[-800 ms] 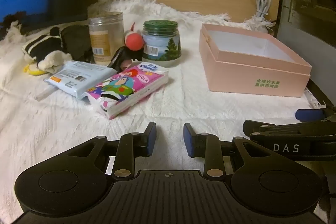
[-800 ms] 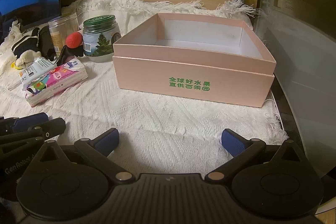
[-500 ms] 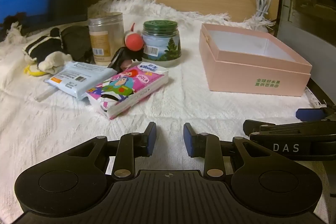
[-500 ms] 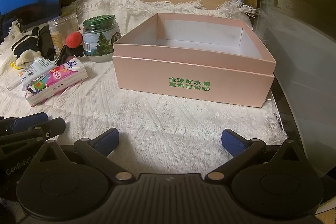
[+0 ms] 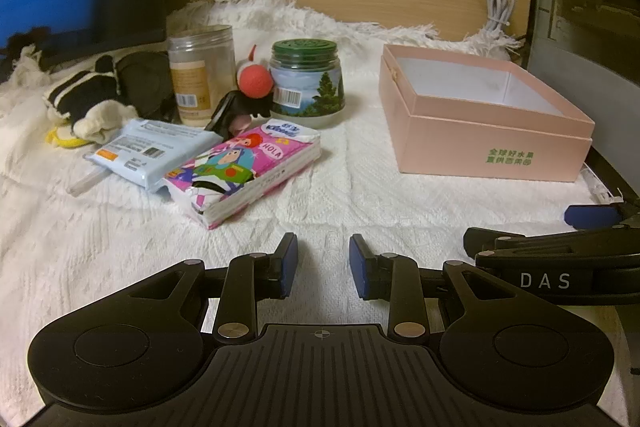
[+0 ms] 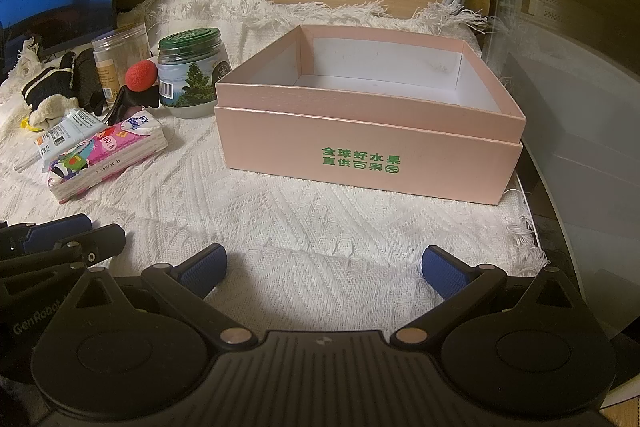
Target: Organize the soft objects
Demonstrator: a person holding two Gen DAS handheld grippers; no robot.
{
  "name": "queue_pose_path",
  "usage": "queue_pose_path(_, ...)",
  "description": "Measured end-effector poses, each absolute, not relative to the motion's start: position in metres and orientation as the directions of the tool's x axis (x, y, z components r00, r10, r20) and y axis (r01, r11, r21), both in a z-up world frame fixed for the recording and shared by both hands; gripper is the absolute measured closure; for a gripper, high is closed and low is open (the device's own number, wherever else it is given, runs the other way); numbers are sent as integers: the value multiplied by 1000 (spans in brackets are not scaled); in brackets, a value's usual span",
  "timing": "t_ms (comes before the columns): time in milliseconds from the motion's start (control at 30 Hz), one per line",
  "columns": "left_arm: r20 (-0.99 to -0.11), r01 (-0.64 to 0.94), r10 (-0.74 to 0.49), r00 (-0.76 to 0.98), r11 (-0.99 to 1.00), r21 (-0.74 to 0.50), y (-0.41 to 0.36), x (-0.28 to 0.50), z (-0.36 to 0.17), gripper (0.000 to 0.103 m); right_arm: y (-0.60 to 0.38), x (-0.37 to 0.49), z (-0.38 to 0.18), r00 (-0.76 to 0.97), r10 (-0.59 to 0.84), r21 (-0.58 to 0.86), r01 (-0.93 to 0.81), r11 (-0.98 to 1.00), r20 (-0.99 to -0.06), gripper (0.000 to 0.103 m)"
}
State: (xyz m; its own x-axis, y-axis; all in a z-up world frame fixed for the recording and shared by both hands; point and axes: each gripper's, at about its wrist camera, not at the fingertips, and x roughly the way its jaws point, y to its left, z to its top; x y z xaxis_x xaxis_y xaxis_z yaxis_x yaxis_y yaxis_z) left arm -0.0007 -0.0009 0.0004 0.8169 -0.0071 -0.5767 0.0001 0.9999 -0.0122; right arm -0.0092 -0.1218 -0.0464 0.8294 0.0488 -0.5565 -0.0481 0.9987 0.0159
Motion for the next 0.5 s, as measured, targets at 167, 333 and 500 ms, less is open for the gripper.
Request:
queue_pose_path(167, -577, 0, -6, 817, 1000, -10, -1, 0, 0, 70, -122, -9, -46, 829, 49, 16, -48, 999, -556, 0)
queue_pose_path(333, -577, 0, -5, 817, 1000, -9, -1, 0, 0, 70, -121, -9, -46, 830, 49, 16, -48, 999, -556, 0)
queue_pose_path(500, -577, 0, -5, 817, 1000, -8, -1, 0, 0, 70, -121, -9, -46, 830, 49, 16, -48, 999, -556, 0)
